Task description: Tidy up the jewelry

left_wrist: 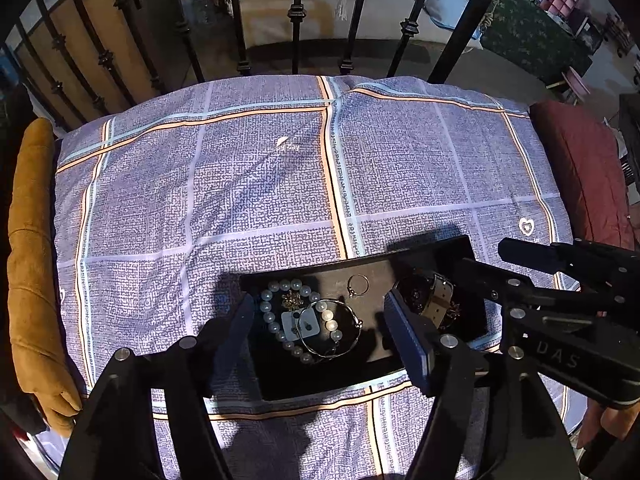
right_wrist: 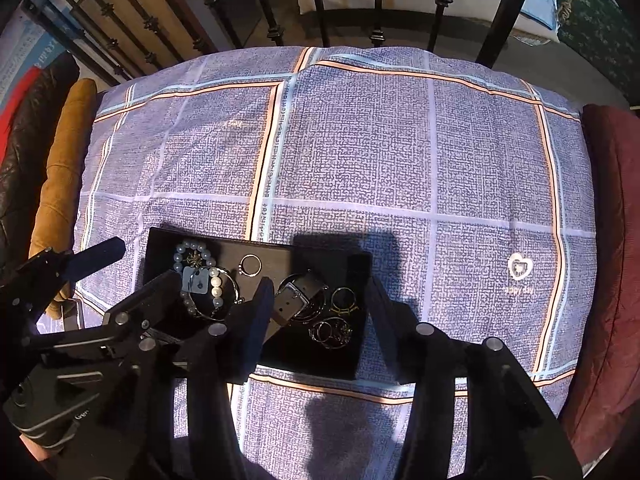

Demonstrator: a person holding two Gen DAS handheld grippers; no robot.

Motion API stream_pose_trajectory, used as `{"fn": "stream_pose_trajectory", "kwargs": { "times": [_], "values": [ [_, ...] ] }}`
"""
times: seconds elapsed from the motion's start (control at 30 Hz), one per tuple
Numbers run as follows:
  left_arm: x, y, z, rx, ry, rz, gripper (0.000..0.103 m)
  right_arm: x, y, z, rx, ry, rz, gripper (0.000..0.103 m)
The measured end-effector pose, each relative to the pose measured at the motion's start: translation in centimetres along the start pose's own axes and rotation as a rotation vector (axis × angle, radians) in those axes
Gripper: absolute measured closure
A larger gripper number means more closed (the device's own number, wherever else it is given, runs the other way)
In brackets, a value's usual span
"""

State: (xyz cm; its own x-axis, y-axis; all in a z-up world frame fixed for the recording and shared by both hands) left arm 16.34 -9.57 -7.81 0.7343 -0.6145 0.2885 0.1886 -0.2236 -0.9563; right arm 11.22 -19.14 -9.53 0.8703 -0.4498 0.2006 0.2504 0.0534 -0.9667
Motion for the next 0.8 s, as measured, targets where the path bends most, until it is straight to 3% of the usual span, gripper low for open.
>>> {"fn": "stream_pose_trajectory", "kwargs": {
  "times": [0.13, 0.2, 0.33, 0.43, 0.5, 0.63, 0.8],
  "values": [
    [-0.4, -0.4, 0.1, 0.015, 0.002, -0.003, 0.026, -0.3, -0.5, 0.1, -0.009, -0.001, -0.005, 0.054],
    [-0.6, -0.6, 0.3, 0.024, -0.001, -0.003, 0.023, -0.5, -0.8, -0.1, -0.025, -0.001, -0.007, 0.044],
    [-1.1, -1.0, 1.0, 0.038, -0.02, -0.002, 0.013, -1.1, -1.4, -0.8, -0.052, 0.016, -0.011, 0.037],
    [-1.8, -0.9, 1.1, 0.044, -0.034, 0.022, 0.007, -1.7, -1.9, -1.3, -0.089, 0.041, -0.019, 0.024],
    [-2.1, -1.1, 1.2, 0.051, -0.028, 0.02, 0.007, -2.1, -2.0, -1.7, -0.106, 0.06, -0.019, 0.018],
    [-2.6, -1.3, 1.2, 0.094, 0.014, 0.012, 0.007, -2.6, -2.3, -2.6, -0.152, 0.081, -0.016, 0.016],
    [-2.6, -1.5, 0.8, 0.118, 0.043, 0.007, 0.007, -2.6, -2.6, -2.7, -0.15, 0.099, -0.015, 0.011]
  ]
}}
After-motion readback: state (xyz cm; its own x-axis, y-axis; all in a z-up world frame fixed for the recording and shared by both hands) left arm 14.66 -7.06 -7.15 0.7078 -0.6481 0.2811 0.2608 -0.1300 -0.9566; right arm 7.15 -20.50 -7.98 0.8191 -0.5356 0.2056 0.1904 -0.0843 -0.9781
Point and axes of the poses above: each gripper's, at about its wrist camera, not at the fingertips, and y roughly the way its jaws point, z to its left, x to its top, the point moved 9 cm from there along y, roughly the way its jaws point, and after that the axes turned 1 degree about x, right-handed, at the moved point
